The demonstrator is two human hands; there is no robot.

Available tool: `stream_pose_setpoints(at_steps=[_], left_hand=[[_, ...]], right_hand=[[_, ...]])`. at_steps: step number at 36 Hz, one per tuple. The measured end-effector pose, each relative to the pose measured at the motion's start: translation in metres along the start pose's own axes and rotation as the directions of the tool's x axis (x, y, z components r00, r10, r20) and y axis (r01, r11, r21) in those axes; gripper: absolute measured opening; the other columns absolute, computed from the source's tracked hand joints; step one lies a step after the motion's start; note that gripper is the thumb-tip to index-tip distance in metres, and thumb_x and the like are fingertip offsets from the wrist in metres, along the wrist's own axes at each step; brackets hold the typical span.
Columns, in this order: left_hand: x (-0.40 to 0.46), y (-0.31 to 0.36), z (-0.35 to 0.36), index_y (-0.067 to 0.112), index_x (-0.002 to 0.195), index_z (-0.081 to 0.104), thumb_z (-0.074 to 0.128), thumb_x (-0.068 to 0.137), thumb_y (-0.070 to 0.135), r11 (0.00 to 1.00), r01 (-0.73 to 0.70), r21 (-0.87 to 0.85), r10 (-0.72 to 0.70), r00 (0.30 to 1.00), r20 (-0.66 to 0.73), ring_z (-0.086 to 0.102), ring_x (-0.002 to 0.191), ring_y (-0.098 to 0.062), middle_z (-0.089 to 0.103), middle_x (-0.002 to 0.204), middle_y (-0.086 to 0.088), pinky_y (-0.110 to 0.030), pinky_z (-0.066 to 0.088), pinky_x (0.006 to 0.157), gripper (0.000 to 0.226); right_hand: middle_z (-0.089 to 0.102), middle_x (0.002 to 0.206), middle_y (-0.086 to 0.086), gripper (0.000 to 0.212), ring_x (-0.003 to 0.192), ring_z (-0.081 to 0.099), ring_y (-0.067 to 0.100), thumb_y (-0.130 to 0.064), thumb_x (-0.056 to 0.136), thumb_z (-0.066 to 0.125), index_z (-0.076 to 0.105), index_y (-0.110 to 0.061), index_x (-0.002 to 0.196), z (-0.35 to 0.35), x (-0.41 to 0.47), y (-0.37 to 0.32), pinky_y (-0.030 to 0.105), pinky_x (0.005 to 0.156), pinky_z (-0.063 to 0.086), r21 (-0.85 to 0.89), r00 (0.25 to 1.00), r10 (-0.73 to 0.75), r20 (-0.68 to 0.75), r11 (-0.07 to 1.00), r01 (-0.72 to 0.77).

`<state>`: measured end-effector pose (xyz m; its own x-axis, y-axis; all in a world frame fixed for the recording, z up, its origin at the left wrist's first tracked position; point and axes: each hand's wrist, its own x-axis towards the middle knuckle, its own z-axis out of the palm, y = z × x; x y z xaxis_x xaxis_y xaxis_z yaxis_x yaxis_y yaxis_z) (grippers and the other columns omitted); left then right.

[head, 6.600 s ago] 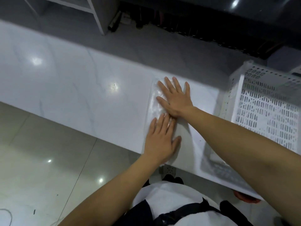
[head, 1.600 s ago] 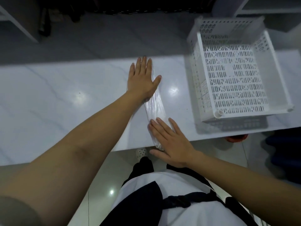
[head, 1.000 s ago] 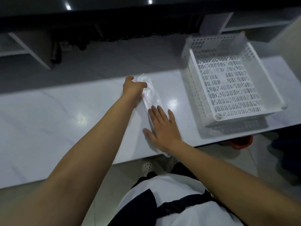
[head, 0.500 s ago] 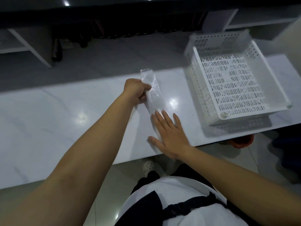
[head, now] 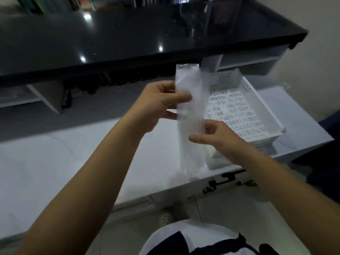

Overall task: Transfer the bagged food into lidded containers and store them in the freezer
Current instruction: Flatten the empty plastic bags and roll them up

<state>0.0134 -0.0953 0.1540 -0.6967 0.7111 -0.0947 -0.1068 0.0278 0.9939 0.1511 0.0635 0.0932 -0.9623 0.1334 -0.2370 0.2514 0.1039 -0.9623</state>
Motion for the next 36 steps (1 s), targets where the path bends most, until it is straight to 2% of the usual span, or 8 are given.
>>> stream_pose_setpoints(at_steps=[4, 10, 14, 18, 24, 27, 32, 36], left_hand=[[-0.005, 0.022, 0.048, 0.005, 0.107, 0.073, 0.076, 0.085, 0.011, 0.991, -0.106, 0.083, 0.103, 0.994, 0.043, 0.076, 0.091, -0.024, 0.078, 0.098, -0.007, -0.038, 0.062, 0.075, 0.023], [-0.031, 0.030, 0.128, 0.005, 0.102, 0.073, 0.078, 0.078, 0.010, 0.951, -0.299, 0.079, 0.279, 0.940, 0.198, 0.074, 0.098, -0.023, 0.078, 0.099, -0.006, -0.033, 0.058, 0.087, 0.025], [-0.054, 0.010, 0.180, 0.020, 0.099, 0.080, 0.083, 0.072, 0.021, 0.900, -0.407, 0.156, 0.322, 0.862, 0.390, 0.057, 0.130, -0.023, 0.066, 0.133, -0.008, -0.050, 0.047, 0.108, 0.027], [-0.074, -0.028, 0.233, 0.049, 0.096, 0.077, 0.081, 0.073, 0.035, 0.860, -0.437, 0.264, 0.282, 0.838, 0.468, 0.025, 0.151, -0.016, 0.042, 0.156, 0.010, -0.060, 0.024, 0.119, 0.028], [-0.085, -0.072, 0.299, 0.044, 0.127, 0.066, 0.068, 0.085, 0.027, 0.855, -0.387, 0.345, 0.067, 0.743, 0.666, 0.010, 0.154, -0.006, 0.016, 0.167, 0.015, -0.046, 0.021, 0.124, 0.045], [-0.086, -0.071, 0.332, 0.035, 0.126, 0.070, 0.065, 0.077, 0.020, 0.939, -0.281, 0.197, 0.050, 0.681, 0.730, 0.016, 0.151, 0.000, 0.024, 0.164, 0.017, -0.020, 0.028, 0.117, 0.051], [-0.068, -0.062, 0.387, 0.033, 0.099, 0.077, 0.066, 0.084, 0.041, 0.982, -0.181, 0.062, 0.127, 0.860, 0.493, 0.046, 0.139, -0.009, 0.057, 0.145, 0.008, -0.043, 0.033, 0.112, 0.020], [-0.037, -0.061, 0.431, 0.039, 0.125, 0.061, 0.077, 0.076, 0.057, 0.969, -0.098, 0.225, -0.050, 0.817, 0.574, 0.059, 0.124, -0.009, 0.061, 0.134, 0.009, -0.035, 0.048, 0.102, 0.054]], right_hand=[[0.078, 0.102, 0.002, 0.025, 0.097, 0.074, 0.022, -0.033, 0.077, 0.077, 0.080, -0.018, 0.096, -0.021, -0.033, 0.006, 0.042, 0.085, 0.060, 0.084, 0.984, -0.002, -0.180, 0.996, 0.018], [0.078, 0.094, 0.012, 0.028, 0.081, 0.076, 0.028, -0.035, 0.084, 0.072, 0.079, -0.011, 0.096, -0.078, -0.109, 0.007, 0.032, 0.061, 0.059, 0.216, 0.962, 0.054, -0.266, 0.976, 0.005], [0.074, 0.083, 0.009, 0.021, 0.067, 0.070, 0.023, -0.024, 0.097, 0.063, 0.080, -0.015, 0.088, -0.123, -0.159, 0.015, 0.035, 0.056, 0.056, 0.264, 0.942, 0.087, -0.323, 0.964, 0.001], [0.072, 0.080, 0.006, 0.026, 0.067, 0.069, 0.019, -0.023, 0.099, 0.059, 0.079, -0.018, 0.084, -0.162, -0.209, 0.030, 0.033, 0.056, 0.057, 0.382, 0.941, 0.098, -0.322, 0.924, 0.034], [0.073, 0.082, 0.005, 0.020, 0.073, 0.069, 0.019, -0.022, 0.094, 0.061, 0.079, -0.019, 0.083, -0.202, -0.270, 0.069, 0.034, 0.065, 0.060, 0.515, 0.935, 0.092, -0.343, 0.850, 0.105], [0.072, 0.070, -0.002, 0.037, 0.062, 0.068, 0.010, -0.016, 0.100, 0.056, 0.078, -0.023, 0.072, -0.217, -0.295, 0.087, 0.026, 0.053, 0.056, 0.500, 0.912, 0.077, -0.402, 0.854, 0.148], [0.073, 0.074, -0.004, 0.020, 0.063, 0.067, 0.006, -0.013, 0.099, 0.059, 0.077, -0.020, 0.093, -0.240, -0.323, 0.114, 0.020, 0.053, 0.052, 0.349, 0.833, 0.038, -0.552, 0.918, 0.189], [0.077, 0.096, -0.007, 0.020, 0.088, 0.073, 0.009, -0.026, 0.094, 0.064, 0.080, -0.038, 0.097, -0.260, -0.339, 0.131, 0.020, 0.066, 0.056, 0.203, 0.811, -0.033, -0.585, 0.961, 0.186]])
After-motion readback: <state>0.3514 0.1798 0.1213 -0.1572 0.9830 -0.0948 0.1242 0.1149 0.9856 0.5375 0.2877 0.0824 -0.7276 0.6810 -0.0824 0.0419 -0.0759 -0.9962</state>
